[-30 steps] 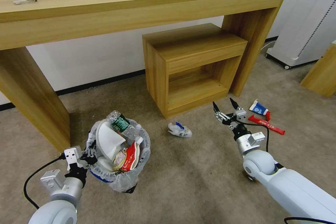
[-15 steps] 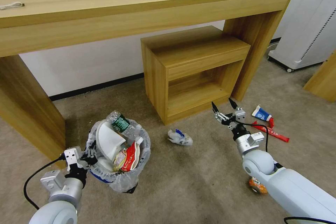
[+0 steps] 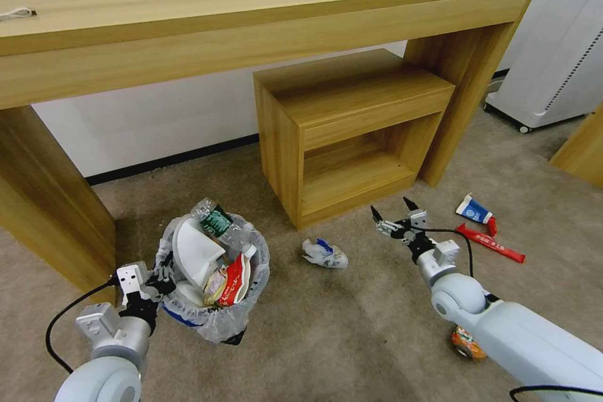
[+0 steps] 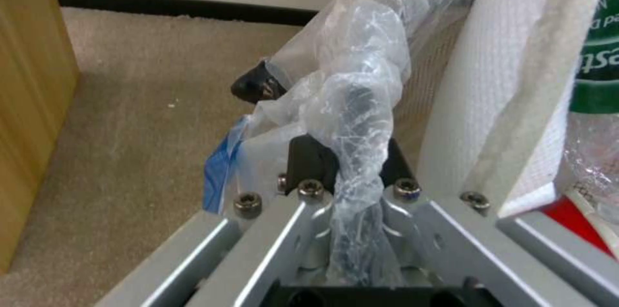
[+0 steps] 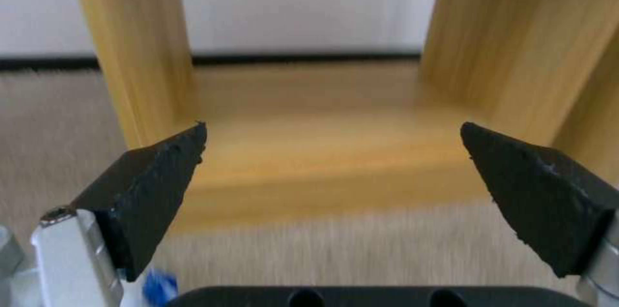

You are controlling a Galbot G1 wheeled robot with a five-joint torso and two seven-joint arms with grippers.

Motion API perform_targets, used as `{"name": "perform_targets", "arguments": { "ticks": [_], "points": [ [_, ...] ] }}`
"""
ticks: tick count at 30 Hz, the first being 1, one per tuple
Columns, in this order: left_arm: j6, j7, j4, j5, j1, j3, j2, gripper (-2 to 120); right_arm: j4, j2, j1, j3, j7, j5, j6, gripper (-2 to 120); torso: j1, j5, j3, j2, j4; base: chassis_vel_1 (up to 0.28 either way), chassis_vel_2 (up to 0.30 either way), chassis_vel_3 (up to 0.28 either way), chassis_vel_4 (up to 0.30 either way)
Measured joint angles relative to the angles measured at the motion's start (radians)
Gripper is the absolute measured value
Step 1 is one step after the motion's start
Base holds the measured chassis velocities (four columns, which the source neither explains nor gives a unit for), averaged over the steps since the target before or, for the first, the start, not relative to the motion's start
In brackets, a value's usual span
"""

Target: Pick up the trash bin and place the garbage on the floor into it.

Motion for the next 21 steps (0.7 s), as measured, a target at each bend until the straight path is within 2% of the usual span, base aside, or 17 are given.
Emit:
{"name": "perform_targets", "arguments": {
  "ticks": [3,5,6,9,11,12,14,17,21],
  "points": [
    [0.001,-0.001,0.010,-0.002,-0.008,0.004,0.001,3,-0.025,0.012,0.026,-0.036,-0.007,0.046,-0.033,100,0.000,0.0001,0.000,0.000,-0.0003,0.000,0.000,0.000,0.000],
    [0.001,-0.001,0.017,-0.002,-0.013,0.004,-0.001,3,-0.070,0.040,0.069,-0.105,-0.031,0.084,-0.071,100,0.000,0.0000,0.000,0.000,-0.0004,0.000,0.000,0.000,0.000],
    [0.001,-0.001,0.017,-0.002,-0.013,0.004,-0.001,3,-0.070,0.040,0.069,-0.105,-0.031,0.084,-0.071,100,0.000,0.0000,0.000,0.000,-0.0004,0.000,0.000,0.000,0.000],
    [0.001,-0.001,0.027,-0.004,-0.022,0.001,-0.008,3,-0.156,0.091,0.125,-0.212,-0.070,0.104,-0.102,100,0.000,0.0004,0.000,0.000,0.0001,0.000,0.000,0.000,0.000],
    [0.001,-0.001,0.031,-0.004,-0.023,0.001,-0.010,3,-0.175,0.100,0.134,-0.227,-0.078,0.105,-0.107,100,0.000,0.0003,0.000,0.000,0.0002,0.000,0.000,0.000,0.000],
    [0.001,-0.002,0.036,-0.003,-0.023,0.001,-0.015,3,-0.234,0.125,0.157,-0.269,-0.096,0.106,-0.120,100,0.000,-0.0001,0.000,0.000,0.0000,0.000,0.000,0.000,0.000],
    [0.001,-0.002,0.036,-0.003,-0.024,0.001,-0.016,3,-0.255,0.135,0.164,-0.283,-0.102,0.105,-0.124,100,0.000,-0.0001,0.000,0.000,0.0000,0.000,0.000,0.000,0.000],
    [0.000,-0.001,0.034,-0.002,-0.021,0.000,-0.023,3,-0.398,0.195,0.192,-0.335,-0.140,0.082,-0.128,100,0.000,0.0000,0.000,0.000,-0.0003,0.000,0.000,0.000,0.000],
    [-0.003,0.001,0.026,-0.002,-0.015,-0.003,-0.025,3,-0.477,0.239,0.207,-0.365,-0.163,0.054,-0.116,100,0.000,0.0004,0.000,0.000,-0.0002,0.000,0.000,0.000,0.000]
  ]
}}
